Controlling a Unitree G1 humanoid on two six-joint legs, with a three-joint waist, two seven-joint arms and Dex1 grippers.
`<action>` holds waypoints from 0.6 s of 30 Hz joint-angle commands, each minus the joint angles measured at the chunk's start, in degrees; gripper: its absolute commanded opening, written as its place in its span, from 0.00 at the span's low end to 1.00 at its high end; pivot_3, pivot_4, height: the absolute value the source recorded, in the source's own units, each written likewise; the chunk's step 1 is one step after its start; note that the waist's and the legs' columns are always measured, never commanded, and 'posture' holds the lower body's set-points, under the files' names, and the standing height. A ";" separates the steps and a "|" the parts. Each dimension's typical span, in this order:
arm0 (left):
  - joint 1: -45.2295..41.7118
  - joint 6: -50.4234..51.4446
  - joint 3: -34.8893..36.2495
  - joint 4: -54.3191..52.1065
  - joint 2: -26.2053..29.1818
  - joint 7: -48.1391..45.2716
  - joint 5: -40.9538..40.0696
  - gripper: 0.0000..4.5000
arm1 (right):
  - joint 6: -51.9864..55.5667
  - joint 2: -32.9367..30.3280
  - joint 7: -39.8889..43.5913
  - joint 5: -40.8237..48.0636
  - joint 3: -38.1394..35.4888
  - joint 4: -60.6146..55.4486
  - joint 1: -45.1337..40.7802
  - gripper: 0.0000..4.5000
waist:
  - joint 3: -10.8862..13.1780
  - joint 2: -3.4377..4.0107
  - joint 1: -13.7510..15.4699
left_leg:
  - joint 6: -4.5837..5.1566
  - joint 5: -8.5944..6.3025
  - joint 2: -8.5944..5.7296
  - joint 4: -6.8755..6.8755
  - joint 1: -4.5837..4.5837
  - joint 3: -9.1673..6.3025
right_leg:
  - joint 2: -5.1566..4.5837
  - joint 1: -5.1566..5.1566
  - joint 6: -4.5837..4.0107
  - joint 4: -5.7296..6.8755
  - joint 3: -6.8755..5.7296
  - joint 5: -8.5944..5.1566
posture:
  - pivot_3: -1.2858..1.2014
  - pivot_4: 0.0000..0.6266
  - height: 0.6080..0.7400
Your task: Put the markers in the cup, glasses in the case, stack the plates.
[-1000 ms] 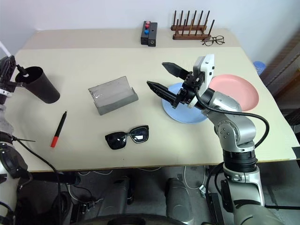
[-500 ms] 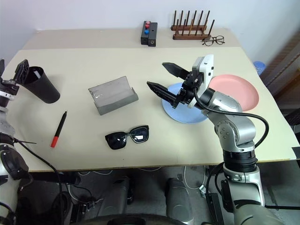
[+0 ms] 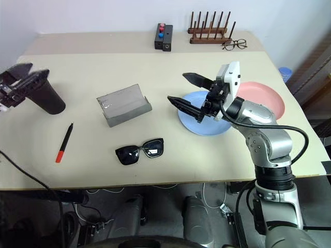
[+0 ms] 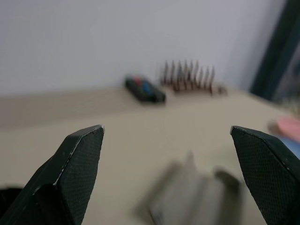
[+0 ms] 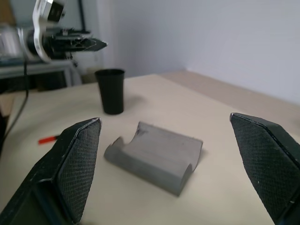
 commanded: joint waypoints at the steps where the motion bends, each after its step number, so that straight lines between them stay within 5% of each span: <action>1: 1.78 10.56 1.46 -7.41 0.66 8.86 -2.19 0.99 | 0.66 -3.60 5.12 1.16 -0.72 0.92 -0.27 1.00 | 0.01 0.01 0.12 | 0.00 0.00 0.00 -0.02 0.02 0.00 | 0.00 0.02 -0.03 -0.02 0.00 -0.02 | 0.52 0.24 1.00; 12: 2.49 35.42 2.80 -12.10 -8.52 33.41 -1.89 0.99 | -0.20 -7.06 11.66 -0.54 -0.21 4.66 -1.44 1.00 | 0.01 -0.05 0.11 | 0.00 0.00 -0.01 -0.03 0.05 0.01 | 0.02 0.02 0.13 0.00 0.01 0.07 | 0.52 0.24 1.00; 18: -0.60 42.81 1.78 -9.97 -11.85 36.86 -0.02 0.99 | 0.15 -6.37 10.92 -0.41 -0.29 3.37 -0.52 1.00 | 0.01 -0.19 0.65 | -0.02 0.01 -0.03 0.04 0.02 -0.01 | 0.02 0.05 0.12 -0.01 0.02 0.06 | 0.52 0.24 1.00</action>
